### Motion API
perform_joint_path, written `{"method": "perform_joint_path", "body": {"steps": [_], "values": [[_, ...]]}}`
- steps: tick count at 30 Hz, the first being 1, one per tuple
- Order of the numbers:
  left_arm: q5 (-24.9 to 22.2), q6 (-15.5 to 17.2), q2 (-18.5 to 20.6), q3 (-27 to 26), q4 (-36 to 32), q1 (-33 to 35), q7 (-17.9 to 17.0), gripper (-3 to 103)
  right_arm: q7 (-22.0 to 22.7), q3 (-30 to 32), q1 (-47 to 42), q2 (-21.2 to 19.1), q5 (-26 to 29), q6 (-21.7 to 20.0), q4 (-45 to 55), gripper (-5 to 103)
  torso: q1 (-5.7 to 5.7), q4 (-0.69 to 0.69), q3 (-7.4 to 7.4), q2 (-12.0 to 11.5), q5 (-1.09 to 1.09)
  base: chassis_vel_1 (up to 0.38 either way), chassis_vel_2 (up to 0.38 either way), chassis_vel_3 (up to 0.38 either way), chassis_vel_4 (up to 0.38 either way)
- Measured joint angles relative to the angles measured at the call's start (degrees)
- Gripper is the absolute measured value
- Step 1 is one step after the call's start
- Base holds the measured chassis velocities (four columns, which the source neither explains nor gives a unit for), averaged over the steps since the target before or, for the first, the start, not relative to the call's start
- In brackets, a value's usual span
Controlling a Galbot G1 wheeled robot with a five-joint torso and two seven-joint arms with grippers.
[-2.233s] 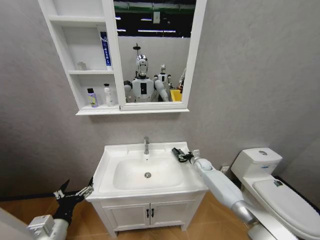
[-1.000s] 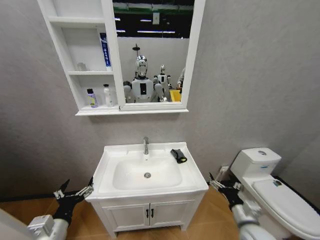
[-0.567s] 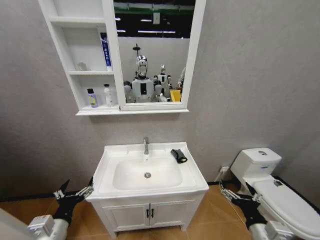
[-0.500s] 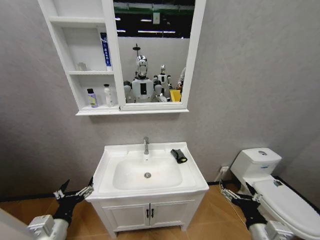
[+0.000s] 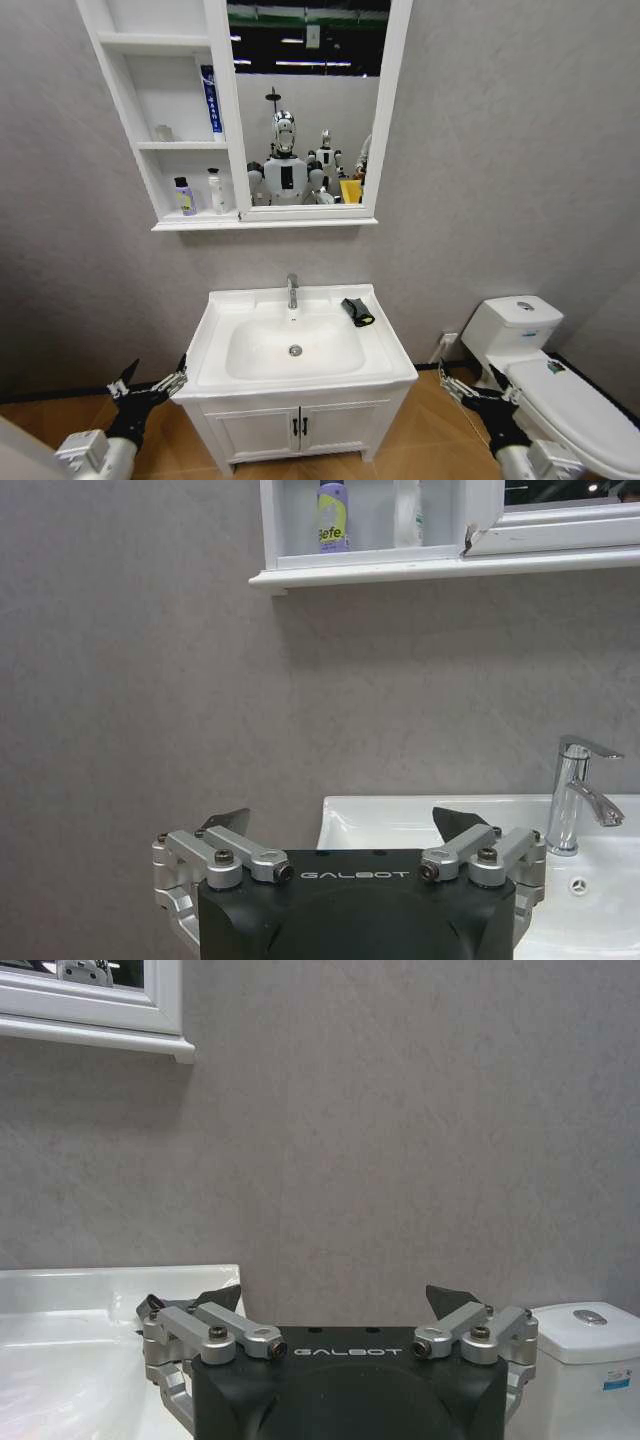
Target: Move facial cleanser and shampoo from washbasin to cabinet, then wipe washbasin with towel.
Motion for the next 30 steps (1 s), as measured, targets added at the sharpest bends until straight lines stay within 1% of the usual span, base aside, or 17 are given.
{"method": "perform_joint_path", "body": {"steps": [6, 9, 12, 14, 17, 18, 20, 23, 24, 25, 26, 27, 29, 30], "values": [[0.0, 0.0, 0.0, 0.0, 0.0, 0.0, 0.0, 100, 0.0, -0.1, 0.1, 0.0, 0.0, 0.0, -0.1, 100, 0.01, 0.0, 0.0, 0.0, -0.02, 0.077, -0.079, -0.082, 0.08], [0.0, 0.0, 0.0, 0.0, 0.0, 0.0, 0.0, 100, 0.0, -0.1, 0.1, 0.0, 0.0, 0.0, -0.1, 100, 0.0, -0.01, 0.0, 0.0, 0.02, 0.154, -0.154, -0.179, 0.167], [0.0, 0.0, 0.0, 0.0, 0.0, 0.0, 0.0, 100, 0.0, -0.1, 0.1, 0.0, 0.0, 0.0, -0.1, 100, -0.01, -0.01, 0.0, 0.0, -0.02, 0.202, -0.225, -0.194, 0.214], [0.0, 0.0, 0.0, 0.0, 0.0, 0.0, 0.0, 100, 0.0, -0.1, 0.1, 0.0, 0.1, 0.0, -0.2, 100, 0.0, -0.01, 0.0, 0.0, 0.03, 0.237, -0.236, -0.206, 0.21], [0.0, 0.0, 0.0, 0.0, 0.0, 0.0, 0.0, 100, 0.0, -0.1, 0.1, 0.0, 0.1, 0.0, -0.2, 100, -0.02, 0.01, -0.01, 0.0, -0.07, 0.234, -0.242, -0.238, 0.243], [0.0, 0.0, 0.0, 0.0, 0.0, 0.0, 0.0, 100, 0.0, -0.1, 0.1, 0.0, 0.1, 0.0, -0.2, 100, -0.02, 0.0, -0.01, 0.0, 0.01, 0.265, -0.268, -0.274, 0.264], [0.0, 0.0, 0.0, 0.0, 0.0, 0.0, 0.0, 100, 0.0, -0.1, 0.1, 0.0, 0.1, 0.0, -0.2, 100, -0.02, 0.01, 0.0, 0.0, 0.03, 0.296, -0.268, -0.309, 0.287], [0.0, 0.0, 0.0, 0.0, 0.0, 0.0, 0.0, 100, 0.0, -0.1, 0.1, 0.0, 0.1, 0.0, -0.2, 100, -0.02, -0.01, -0.01, 0.0, 0.0, 0.313, -0.291, -0.308, 0.316], [0.0, 0.0, 0.0, 0.0, 0.0, 0.0, 0.0, 100, 0.0, -0.1, 0.1, 0.0, 0.1, 0.0, -0.2, 100, -0.03, 0.0, -0.01, 0.0, -0.06, 0.317, -0.335, -0.361, 0.316], [0.0, 0.0, 0.0, 0.0, 0.0, 0.0, 0.0, 100, 0.0, -0.1, 0.1, 0.0, 0.1, 0.0, -0.2, 100, -0.02, -0.01, 0.0, 0.0, 0.04, 0.383, -0.347, -0.361, 0.316], [0.0, 0.0, 0.0, 0.0, 0.0, 0.0, 0.0, 100, 0.0, -0.1, 0.1, 0.0, 0.1, 0.0, -0.2, 100, -0.02, -0.01, 0.0, 0.0, 0.04, 0.383, -0.347, -0.361, 0.316], [0.0, 0.0, 0.0, 0.0, 0.0, 0.0, 0.0, 100, 0.0, -0.1, 0.1, -0.1, 0.1, 0.0, -0.2, 100, 0.01, 0.0, 0.01, 0.0, 0.03, 0.383, -0.36, -0.358, 0.332], [0.0, 0.0, 0.0, 0.0, 0.0, 0.0, 0.0, 100, 0.0, -0.1, 0.1, 0.0, 0.1, 0.0, -0.2, 100, -0.05, 0.0, -0.02, 0.0, -0.09, 0.353, -0.366, -0.354, 0.353], [0.0, 0.0, 0.0, 0.0, 0.0, 0.0, 0.0, 100, 0.0, -0.1, 0.1, 0.0, 0.1, 0.0, -0.2, 100, -0.05, -0.01, -0.02, 0.0, 0.05, 0.357, -0.368, -0.386, 0.346]]}}
